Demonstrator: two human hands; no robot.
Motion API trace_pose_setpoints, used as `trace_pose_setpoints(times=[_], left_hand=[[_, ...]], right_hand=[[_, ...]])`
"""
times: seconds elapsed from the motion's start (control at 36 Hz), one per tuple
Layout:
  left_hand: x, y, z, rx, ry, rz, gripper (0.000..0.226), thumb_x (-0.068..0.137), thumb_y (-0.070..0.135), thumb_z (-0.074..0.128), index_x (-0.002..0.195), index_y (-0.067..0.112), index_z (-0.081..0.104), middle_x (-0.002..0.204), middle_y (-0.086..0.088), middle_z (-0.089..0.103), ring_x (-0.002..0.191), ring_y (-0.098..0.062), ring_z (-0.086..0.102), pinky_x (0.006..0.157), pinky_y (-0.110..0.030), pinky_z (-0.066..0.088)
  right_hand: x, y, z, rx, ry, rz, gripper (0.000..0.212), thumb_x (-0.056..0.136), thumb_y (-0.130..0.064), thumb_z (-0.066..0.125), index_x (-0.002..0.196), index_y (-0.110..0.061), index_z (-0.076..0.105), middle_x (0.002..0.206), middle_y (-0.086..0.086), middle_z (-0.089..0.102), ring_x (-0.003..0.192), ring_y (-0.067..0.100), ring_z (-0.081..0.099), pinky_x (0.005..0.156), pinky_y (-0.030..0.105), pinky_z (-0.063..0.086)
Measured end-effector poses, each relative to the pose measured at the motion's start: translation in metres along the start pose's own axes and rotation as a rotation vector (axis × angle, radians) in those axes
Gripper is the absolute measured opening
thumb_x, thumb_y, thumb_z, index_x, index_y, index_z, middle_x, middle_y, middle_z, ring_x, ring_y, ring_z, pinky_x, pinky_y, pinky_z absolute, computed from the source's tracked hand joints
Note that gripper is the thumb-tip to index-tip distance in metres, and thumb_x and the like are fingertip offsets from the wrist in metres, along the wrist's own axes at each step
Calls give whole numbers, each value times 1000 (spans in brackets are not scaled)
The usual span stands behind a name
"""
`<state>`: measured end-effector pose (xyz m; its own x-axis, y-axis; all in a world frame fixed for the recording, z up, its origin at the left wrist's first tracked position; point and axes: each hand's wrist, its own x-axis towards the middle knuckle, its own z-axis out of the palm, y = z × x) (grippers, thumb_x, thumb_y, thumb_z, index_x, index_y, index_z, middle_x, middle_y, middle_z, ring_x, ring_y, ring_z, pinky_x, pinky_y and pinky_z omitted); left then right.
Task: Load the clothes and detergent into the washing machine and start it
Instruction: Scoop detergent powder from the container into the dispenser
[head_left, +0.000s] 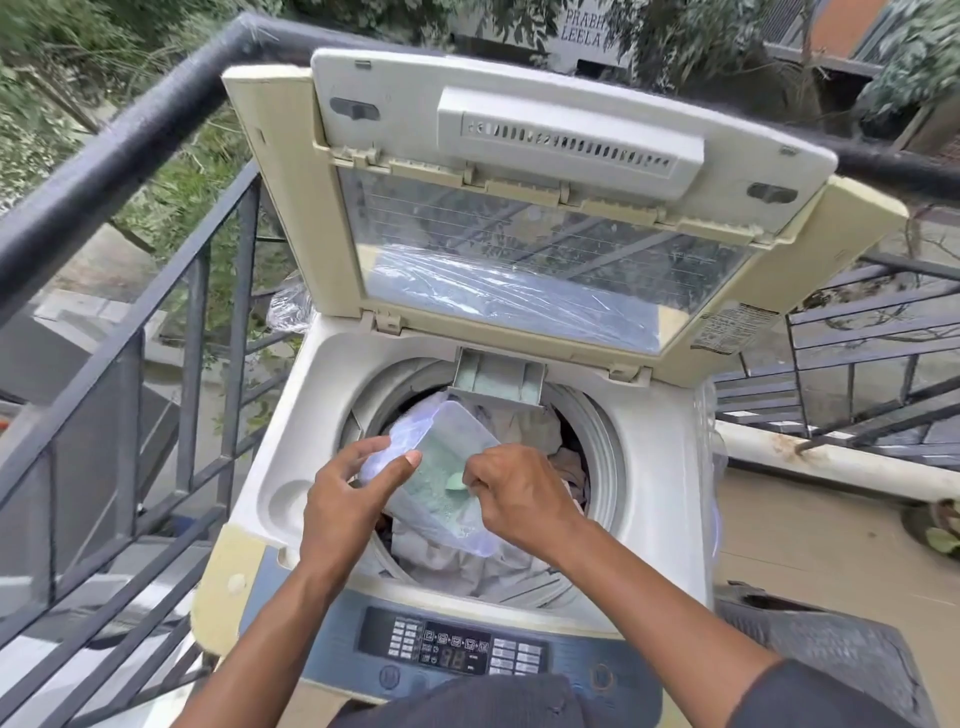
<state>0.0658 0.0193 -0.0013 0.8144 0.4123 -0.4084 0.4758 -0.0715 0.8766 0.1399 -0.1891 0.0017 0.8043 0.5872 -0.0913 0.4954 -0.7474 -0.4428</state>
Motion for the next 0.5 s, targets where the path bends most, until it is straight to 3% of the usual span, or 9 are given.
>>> trace_pose_setpoints(times=[0.14, 0.31, 0.42, 0.5], left_hand=[[-7, 3, 6, 57, 4, 11, 72, 56, 87, 78, 114, 44, 76, 119, 17, 75, 113, 0, 66, 102, -46, 57], [-8, 7, 10, 89, 11, 9, 69, 56, 82, 78, 113, 43, 75, 102, 5, 79, 91, -12, 71, 93, -43, 58], [-6, 2, 8, 106, 24, 13, 69, 58, 84, 77, 114, 42, 75, 102, 8, 79, 96, -15, 72, 93, -42, 58], [-1, -7, 5, 56, 36, -4, 69, 59, 84, 80, 115, 44, 75, 117, 18, 76, 109, -10, 70, 100, -48, 59]], right_hand=[[-2, -4, -5, 8, -45, -25, 16, 84, -4, 66, 87, -17, 75, 77, 0, 73, 75, 24, 70, 63, 33, 56], [-5, -11, -3, 33, -109, -14, 16, 83, -5, 66, 88, -16, 76, 80, 1, 73, 77, 25, 70, 65, 34, 57], [-10, -19, -7, 128, -160, 50, 17, 87, -14, 65, 95, -21, 78, 91, -2, 77, 84, 19, 70, 73, 27, 53], [-11, -22, -10, 235, -159, 168, 14, 87, -17, 69, 94, -22, 79, 90, -6, 78, 85, 12, 70, 78, 28, 57]])
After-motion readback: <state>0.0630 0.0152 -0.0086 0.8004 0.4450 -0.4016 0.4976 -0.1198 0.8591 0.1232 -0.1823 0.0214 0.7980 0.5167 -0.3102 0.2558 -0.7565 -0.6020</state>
